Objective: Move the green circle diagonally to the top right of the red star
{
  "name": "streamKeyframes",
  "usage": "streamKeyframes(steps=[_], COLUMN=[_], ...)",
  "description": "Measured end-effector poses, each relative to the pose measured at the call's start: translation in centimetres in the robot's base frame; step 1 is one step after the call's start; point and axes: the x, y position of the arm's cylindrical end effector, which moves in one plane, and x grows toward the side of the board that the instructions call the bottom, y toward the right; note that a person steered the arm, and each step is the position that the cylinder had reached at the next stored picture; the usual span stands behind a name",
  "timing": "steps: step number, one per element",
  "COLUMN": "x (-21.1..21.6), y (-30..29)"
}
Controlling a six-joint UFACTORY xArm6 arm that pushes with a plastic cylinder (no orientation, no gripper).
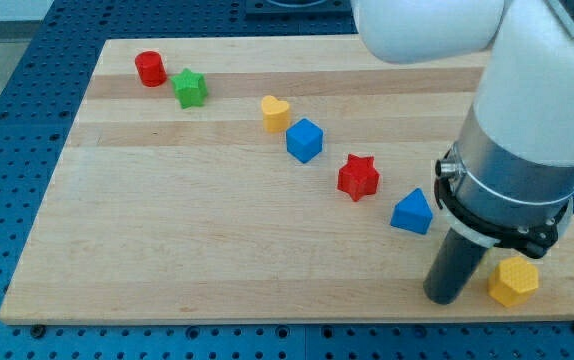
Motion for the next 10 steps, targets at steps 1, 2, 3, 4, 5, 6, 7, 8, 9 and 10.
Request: streamKeyframes(steps=[1, 2, 3, 4, 5, 6, 7, 8, 9, 10], x=[-0.3, -0.3, -0.3, -0.3, -1.6, -3.4, -3.6, -3.6, -3.6, -3.6], y=[-0.1, -0.1, -1.6, -1.8, -3.4, -4.8, -4.9, -5.1, -5.1, -5.9])
